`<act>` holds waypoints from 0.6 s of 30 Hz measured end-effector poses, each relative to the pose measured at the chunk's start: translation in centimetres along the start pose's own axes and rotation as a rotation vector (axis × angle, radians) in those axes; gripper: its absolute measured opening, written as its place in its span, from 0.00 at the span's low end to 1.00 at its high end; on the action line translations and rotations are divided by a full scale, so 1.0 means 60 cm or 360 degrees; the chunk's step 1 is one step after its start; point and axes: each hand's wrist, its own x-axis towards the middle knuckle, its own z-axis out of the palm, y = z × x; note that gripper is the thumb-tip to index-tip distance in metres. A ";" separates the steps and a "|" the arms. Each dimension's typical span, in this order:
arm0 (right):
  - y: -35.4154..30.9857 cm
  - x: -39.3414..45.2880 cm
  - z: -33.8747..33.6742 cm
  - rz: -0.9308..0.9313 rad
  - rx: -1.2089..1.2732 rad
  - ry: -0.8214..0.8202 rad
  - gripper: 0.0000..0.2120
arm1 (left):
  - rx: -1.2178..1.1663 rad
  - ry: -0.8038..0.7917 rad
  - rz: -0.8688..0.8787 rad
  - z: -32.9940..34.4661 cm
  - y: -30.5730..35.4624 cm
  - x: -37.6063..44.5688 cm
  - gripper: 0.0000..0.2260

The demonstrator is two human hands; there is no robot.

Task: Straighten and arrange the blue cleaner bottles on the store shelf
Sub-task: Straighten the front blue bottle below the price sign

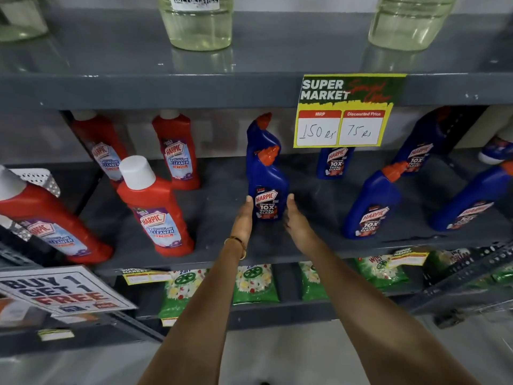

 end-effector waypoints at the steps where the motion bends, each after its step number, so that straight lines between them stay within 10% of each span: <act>1: 0.000 0.001 -0.003 0.0002 -0.0007 -0.0011 0.32 | -0.0015 0.0028 0.0011 0.001 -0.004 -0.001 0.26; 18: 0.036 -0.065 -0.022 -0.0072 -0.0138 -0.0045 0.32 | 0.0124 0.0078 0.0034 -0.007 -0.044 -0.064 0.30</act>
